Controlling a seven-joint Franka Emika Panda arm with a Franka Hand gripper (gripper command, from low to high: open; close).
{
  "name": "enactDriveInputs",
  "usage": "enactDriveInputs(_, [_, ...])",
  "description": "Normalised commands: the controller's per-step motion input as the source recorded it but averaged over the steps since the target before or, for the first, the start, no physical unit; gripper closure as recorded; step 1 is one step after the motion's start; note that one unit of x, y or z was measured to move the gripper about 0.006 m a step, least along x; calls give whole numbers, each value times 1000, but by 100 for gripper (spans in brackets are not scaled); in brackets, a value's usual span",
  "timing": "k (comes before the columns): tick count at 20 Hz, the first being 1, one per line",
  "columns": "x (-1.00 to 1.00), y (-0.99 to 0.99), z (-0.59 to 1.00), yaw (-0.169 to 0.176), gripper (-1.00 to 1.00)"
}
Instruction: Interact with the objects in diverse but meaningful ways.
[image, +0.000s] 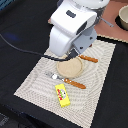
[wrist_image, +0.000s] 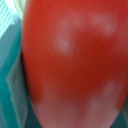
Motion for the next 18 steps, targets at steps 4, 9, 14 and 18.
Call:
enactDriveInputs(4, [-1000,0,-143,0,100])
enactDriveInputs(9, [-1000,-119,-278,-20,100])
enactDriveInputs(14, [-991,-349,-474,-28,100])
enactDriveInputs(18, [-899,-526,-666,-22,100])
